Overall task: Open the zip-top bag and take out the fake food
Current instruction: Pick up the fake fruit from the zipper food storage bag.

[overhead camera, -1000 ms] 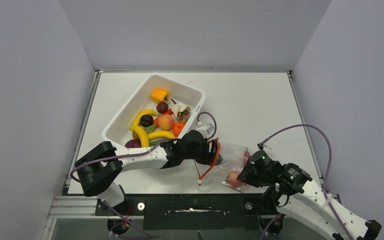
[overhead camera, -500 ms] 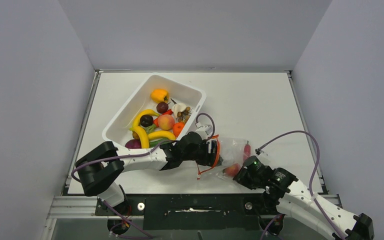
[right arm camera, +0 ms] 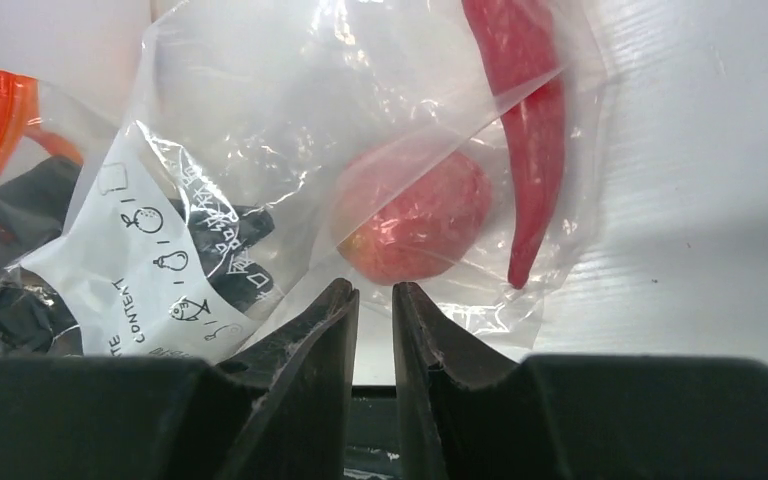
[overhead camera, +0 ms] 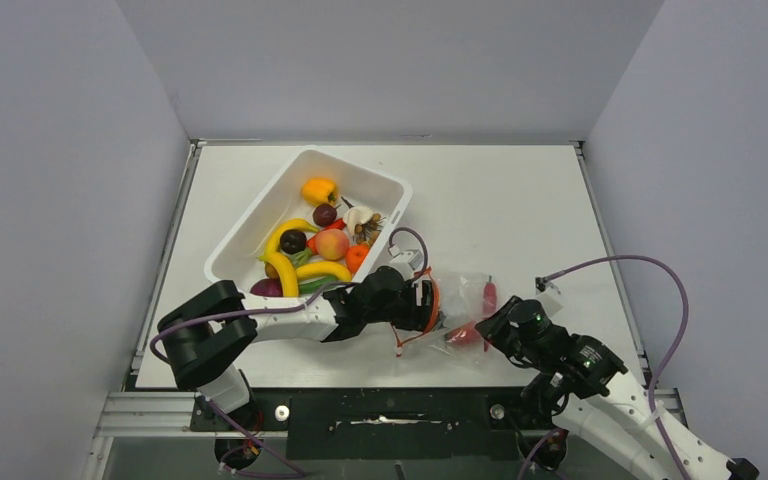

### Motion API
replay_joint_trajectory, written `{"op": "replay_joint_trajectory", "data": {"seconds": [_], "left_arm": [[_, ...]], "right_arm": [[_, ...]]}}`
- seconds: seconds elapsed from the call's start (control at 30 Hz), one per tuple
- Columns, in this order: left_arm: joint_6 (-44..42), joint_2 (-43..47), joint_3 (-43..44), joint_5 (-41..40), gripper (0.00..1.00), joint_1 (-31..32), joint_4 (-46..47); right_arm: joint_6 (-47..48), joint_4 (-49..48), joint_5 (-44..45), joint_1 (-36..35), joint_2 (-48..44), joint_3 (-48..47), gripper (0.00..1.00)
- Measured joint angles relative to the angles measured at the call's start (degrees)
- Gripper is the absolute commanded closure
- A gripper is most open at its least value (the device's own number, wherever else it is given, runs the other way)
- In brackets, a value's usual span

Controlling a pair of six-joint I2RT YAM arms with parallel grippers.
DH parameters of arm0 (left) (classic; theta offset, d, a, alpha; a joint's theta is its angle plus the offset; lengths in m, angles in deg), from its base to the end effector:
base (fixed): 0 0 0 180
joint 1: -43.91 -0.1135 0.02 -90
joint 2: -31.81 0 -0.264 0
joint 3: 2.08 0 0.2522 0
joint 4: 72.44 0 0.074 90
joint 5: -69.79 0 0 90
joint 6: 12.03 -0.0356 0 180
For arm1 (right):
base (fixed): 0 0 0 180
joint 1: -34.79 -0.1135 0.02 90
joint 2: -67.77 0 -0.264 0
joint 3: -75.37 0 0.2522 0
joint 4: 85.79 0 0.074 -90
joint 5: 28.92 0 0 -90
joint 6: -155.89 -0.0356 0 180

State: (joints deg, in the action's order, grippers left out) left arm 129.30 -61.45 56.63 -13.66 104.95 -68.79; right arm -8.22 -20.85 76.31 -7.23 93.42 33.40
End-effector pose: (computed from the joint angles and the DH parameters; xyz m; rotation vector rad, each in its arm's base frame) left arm 0.1594 -0.2965 0.1779 0.2791 2.3709 -1.1999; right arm 0.0773 0.0571 0.2173 0.8036 2.3423 0.6178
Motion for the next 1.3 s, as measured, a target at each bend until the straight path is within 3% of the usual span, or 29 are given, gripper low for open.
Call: {"op": "replay_joint_trajectory", "data": {"seconds": [0.17,0.3,0.47,0.63,1.3], "left_arm": [[0.1,0.0,0.0,-4.5,0.4,-0.6,-0.4],[0.4,0.0,0.5,-5.6,0.4,-3.6,-1.5],[-0.2,-3.5,5.5,-2.7,0.38,-6.3,-1.8],[-1.3,-9.9,10.7,2.4,0.38,-5.1,-3.3],[-4.0,-11.0,10.3,13.2,0.3,-3.2,-6.2]], "right_arm": [[1.3,-2.7,1.0,1.3,0.6,2.2,0.83],[3.1,-7.8,-1.8,6.7,3.1,7.6,0.83],[7.1,-19.3,-13.3,17.9,8.6,15.8,0.84],[12.2,-28.7,-25.4,28.0,14.1,17.3,0.84],[18.4,-30.1,-32.6,29.7,16.0,17.4,0.82]]}}
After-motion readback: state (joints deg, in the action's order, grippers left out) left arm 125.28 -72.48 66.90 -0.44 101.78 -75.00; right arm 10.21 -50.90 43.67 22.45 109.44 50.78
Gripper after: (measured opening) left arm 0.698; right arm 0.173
